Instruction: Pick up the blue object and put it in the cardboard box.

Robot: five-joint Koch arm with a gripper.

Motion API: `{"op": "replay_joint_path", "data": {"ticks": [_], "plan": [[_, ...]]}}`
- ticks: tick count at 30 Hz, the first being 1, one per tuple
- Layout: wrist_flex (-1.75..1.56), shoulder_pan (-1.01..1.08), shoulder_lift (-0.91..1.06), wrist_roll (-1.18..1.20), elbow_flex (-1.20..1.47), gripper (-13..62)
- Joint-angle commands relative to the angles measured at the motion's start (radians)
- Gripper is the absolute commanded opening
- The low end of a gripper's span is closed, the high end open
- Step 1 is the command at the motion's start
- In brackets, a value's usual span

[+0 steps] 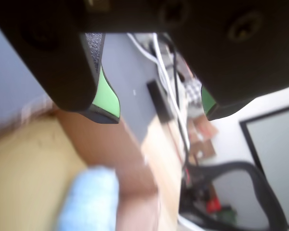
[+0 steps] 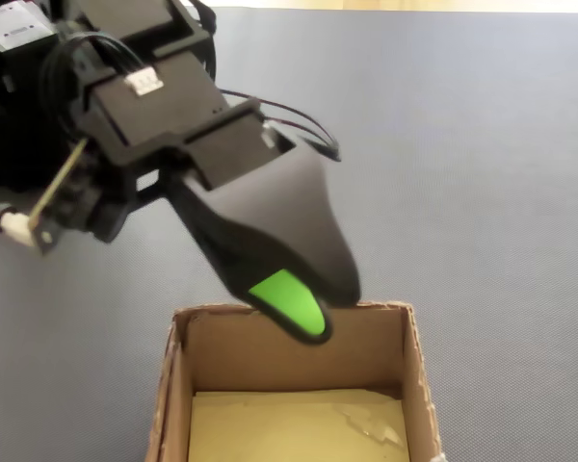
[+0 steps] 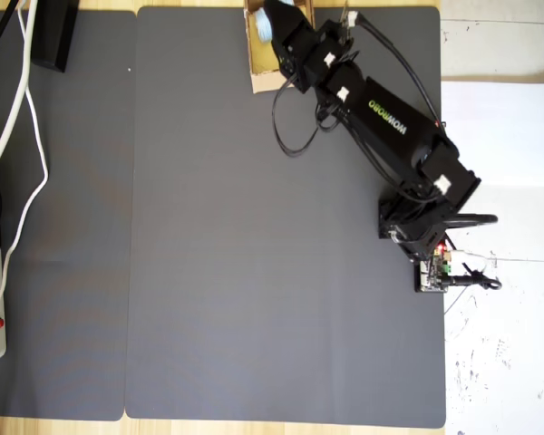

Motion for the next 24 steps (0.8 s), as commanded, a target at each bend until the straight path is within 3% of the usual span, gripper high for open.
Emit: {"op": "replay_joint_path", "data": {"ticks": [1, 24], "plan": [[-0.020, -0.058, 0.091, 0.005, -0.015, 33.7], [-0.023, -0.644, 0.681, 0.009, 0.660, 33.7]]}}
